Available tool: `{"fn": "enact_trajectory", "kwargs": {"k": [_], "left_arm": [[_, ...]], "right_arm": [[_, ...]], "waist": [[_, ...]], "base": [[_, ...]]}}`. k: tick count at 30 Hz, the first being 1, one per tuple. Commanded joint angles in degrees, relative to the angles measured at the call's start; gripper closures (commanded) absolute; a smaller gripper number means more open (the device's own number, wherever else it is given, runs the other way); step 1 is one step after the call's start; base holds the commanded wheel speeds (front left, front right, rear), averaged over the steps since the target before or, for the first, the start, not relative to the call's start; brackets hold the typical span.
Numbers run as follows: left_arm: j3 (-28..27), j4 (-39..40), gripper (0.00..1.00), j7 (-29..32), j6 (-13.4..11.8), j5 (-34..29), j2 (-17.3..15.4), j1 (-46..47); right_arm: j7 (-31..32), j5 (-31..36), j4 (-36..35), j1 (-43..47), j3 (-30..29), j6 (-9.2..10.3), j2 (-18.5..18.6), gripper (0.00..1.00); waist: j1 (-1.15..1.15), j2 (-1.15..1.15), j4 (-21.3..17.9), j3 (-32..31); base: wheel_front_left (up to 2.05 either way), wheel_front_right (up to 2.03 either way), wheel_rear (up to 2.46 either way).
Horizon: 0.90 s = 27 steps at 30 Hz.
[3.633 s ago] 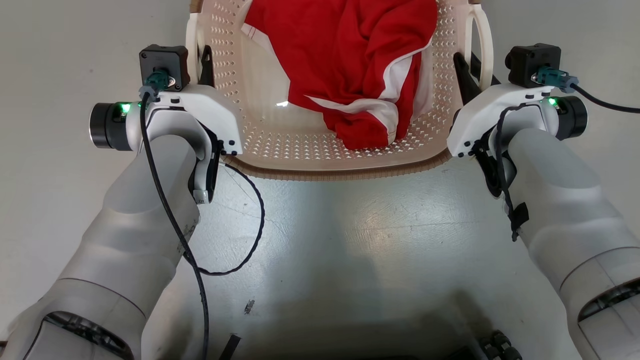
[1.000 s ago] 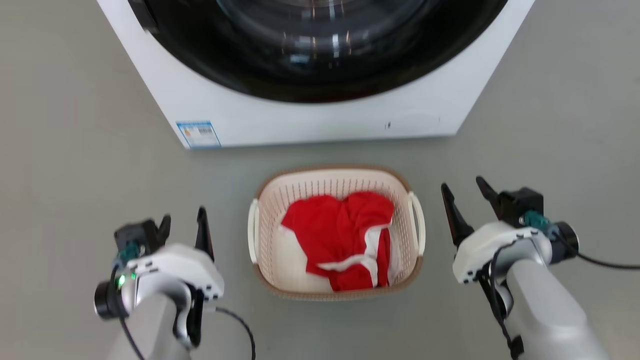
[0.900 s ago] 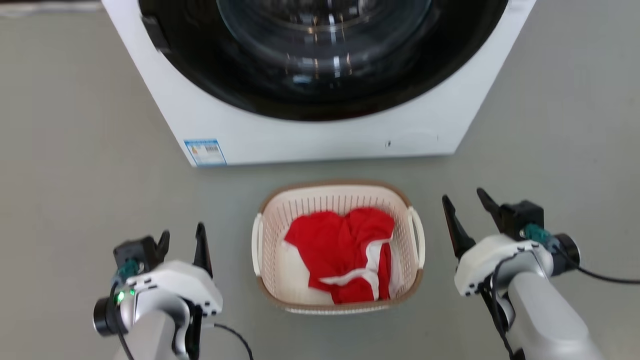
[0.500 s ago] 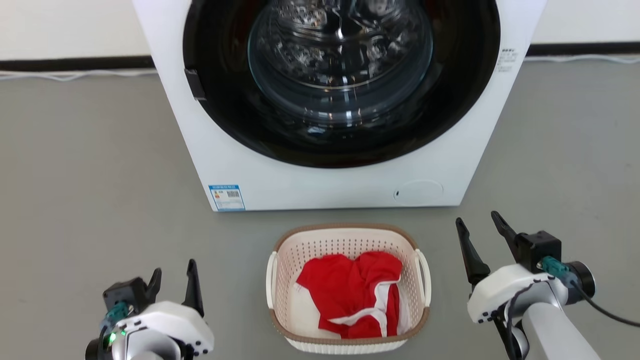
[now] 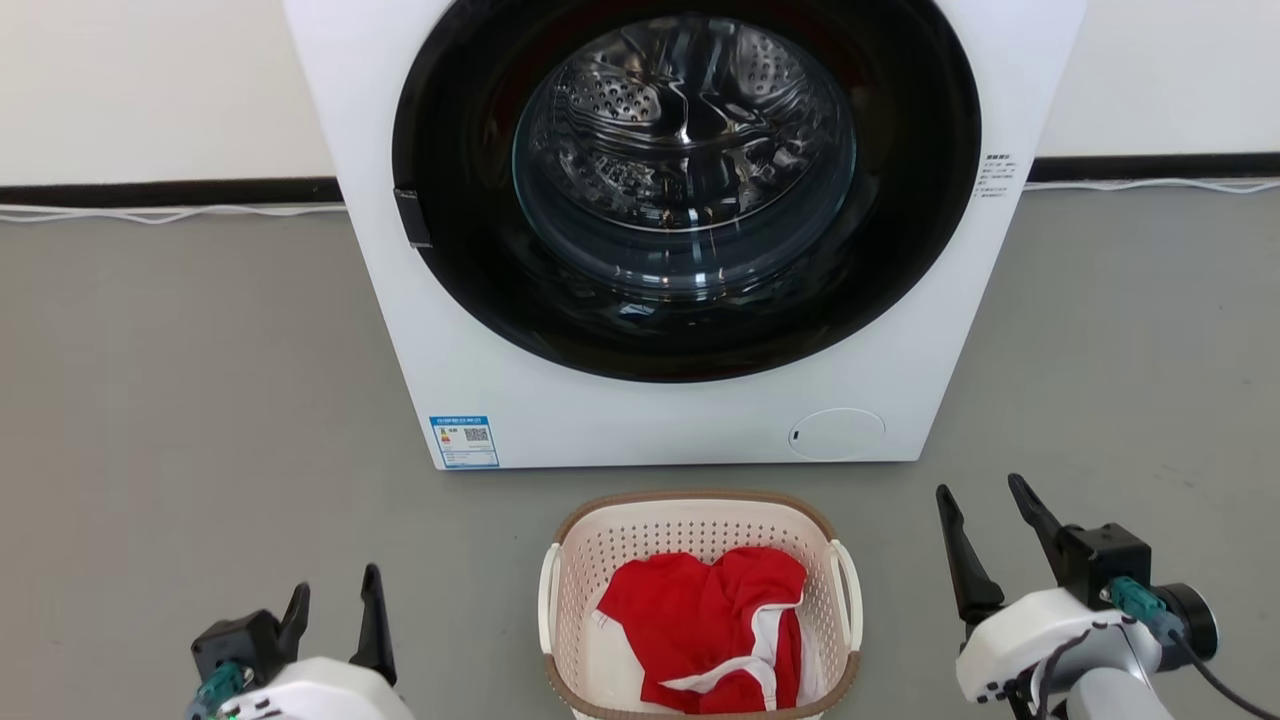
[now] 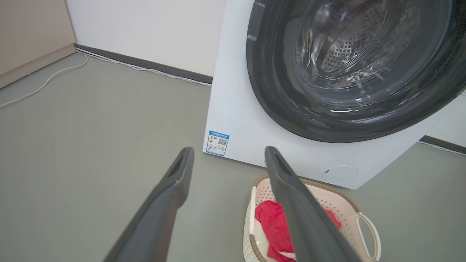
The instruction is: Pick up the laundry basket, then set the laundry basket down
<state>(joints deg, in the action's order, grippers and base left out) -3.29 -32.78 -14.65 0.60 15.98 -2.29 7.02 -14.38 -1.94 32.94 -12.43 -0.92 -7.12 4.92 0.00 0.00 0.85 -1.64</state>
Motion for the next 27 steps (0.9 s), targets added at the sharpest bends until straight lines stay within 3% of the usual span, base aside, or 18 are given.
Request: {"fn": "enact_trajectory", "kwargs": {"k": [1,15,16,27], "left_arm": [[-2.00,1.75,0.00,-0.35,0.27,-0.47,-0.75,0.40],[-3.75,4.92,0.00,-0.35,-0.11,-1.16,-0.60,-2.29],[-2.06,3.37,1.00,0.01,-0.03,-1.11,0.04,-3.18],[-2.47,1.71,1.00,1.60,0.37,3.24,0.56,-3.98]], "right_arm": [[-0.62,0.52,-1.95,-0.21,1.05,-0.36,0.03,0.00],[-0.62,0.93,-3.24,1.91,-0.28,-0.36,-0.12,0.00],[0.00,0.51,-1.57,2.27,-1.37,0.00,-0.19,1.00],[1.79,-4.55,-0.07,4.09,-1.93,0.02,-0.82,1.00]], "waist": [[0.00,0.00,-0.07,-0.35],[0.00,0.00,-0.46,-1.04],[0.00,0.00,-0.46,-1.05],[0.13,0.00,-0.49,-1.03]], "base": [[0.00,0.00,0.00],[0.00,0.00,0.00],[0.00,0.00,0.00],[0.00,0.00,0.00]]}}
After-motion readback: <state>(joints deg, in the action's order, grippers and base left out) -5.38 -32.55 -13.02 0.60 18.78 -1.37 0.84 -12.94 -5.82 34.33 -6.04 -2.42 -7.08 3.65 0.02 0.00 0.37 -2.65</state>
